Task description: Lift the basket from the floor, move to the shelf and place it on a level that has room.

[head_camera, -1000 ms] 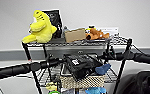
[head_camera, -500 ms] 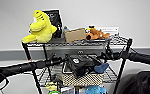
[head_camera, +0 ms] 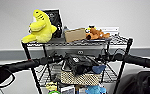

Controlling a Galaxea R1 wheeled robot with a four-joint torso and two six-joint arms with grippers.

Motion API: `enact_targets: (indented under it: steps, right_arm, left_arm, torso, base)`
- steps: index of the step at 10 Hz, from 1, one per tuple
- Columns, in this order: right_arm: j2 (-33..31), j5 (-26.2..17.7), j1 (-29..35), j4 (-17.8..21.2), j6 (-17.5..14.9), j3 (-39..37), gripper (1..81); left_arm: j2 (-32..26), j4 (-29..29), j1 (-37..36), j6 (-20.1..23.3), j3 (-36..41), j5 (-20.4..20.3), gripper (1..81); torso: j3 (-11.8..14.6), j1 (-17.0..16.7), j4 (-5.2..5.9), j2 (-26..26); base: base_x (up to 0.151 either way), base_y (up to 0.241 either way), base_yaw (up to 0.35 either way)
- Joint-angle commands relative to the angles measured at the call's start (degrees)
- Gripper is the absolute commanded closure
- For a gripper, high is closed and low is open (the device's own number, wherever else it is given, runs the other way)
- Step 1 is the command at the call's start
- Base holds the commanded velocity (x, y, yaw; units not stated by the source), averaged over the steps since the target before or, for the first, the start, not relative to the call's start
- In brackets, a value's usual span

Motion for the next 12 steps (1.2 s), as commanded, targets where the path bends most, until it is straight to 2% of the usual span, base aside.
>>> enact_targets:
  steps: [1, 5, 12]
  right_arm:
    - [6.1, 3.3, 13.0, -2.3, -1.0, -8.2, 81.1]
    - [8.6, 3.3, 13.3, -3.7, -1.0, -12.5, 81.1]
    - [9.4, 3.2, 10.7, -5.3, -1.0, -14.0, 81.1]
  left_arm:
    - [4.2, 2.4, -13.7, -0.4, -5.3, -2.9, 81.1]
    - [8.7, 4.0, -14.8, -0.4, -10.8, -1.5, 81.1]
    - [7.0, 5.7, -11.6, -0.3, -10.9, 0.3, 81.1]
  torso:
    - [0.0, 0.0, 0.00, 0.0]
    - [0.0, 0.0, 0.00, 0.0]
    - [0.0, 0.1, 0.00, 0.0]
  base:
    - [0.000, 0.000, 0.000]
    - [0.000, 0.000, 0.000]
    - [0.000, 0.000, 0.000]
